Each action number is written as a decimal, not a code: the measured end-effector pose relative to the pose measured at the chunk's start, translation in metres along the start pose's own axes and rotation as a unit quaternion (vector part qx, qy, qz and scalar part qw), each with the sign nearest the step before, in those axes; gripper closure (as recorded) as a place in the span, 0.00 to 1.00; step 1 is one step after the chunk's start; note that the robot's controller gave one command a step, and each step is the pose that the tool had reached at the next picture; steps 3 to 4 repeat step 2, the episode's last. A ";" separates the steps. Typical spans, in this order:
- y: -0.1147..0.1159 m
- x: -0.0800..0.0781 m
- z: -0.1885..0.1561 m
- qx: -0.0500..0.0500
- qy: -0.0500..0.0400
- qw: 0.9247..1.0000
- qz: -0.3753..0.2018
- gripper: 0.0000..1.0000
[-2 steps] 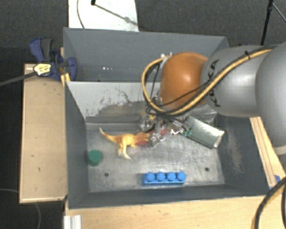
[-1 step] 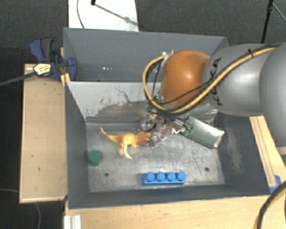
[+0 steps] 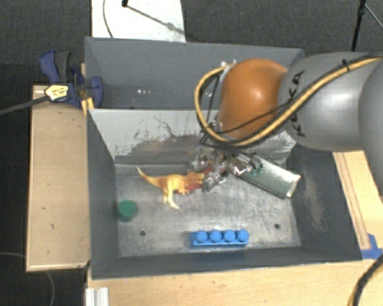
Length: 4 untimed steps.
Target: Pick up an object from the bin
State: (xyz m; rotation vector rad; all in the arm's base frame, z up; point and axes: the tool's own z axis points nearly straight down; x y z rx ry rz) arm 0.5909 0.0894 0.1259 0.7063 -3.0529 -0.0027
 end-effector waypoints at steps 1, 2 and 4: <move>0.000 -0.001 -0.025 0.001 -0.004 1.000 0.001 1.00; -0.001 -0.002 -0.041 0.002 -0.006 1.000 0.001 1.00; -0.001 -0.002 -0.041 0.002 -0.006 1.000 0.001 1.00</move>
Offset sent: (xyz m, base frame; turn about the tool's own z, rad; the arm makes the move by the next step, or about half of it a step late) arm 0.0000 0.0000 0.0592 0.0000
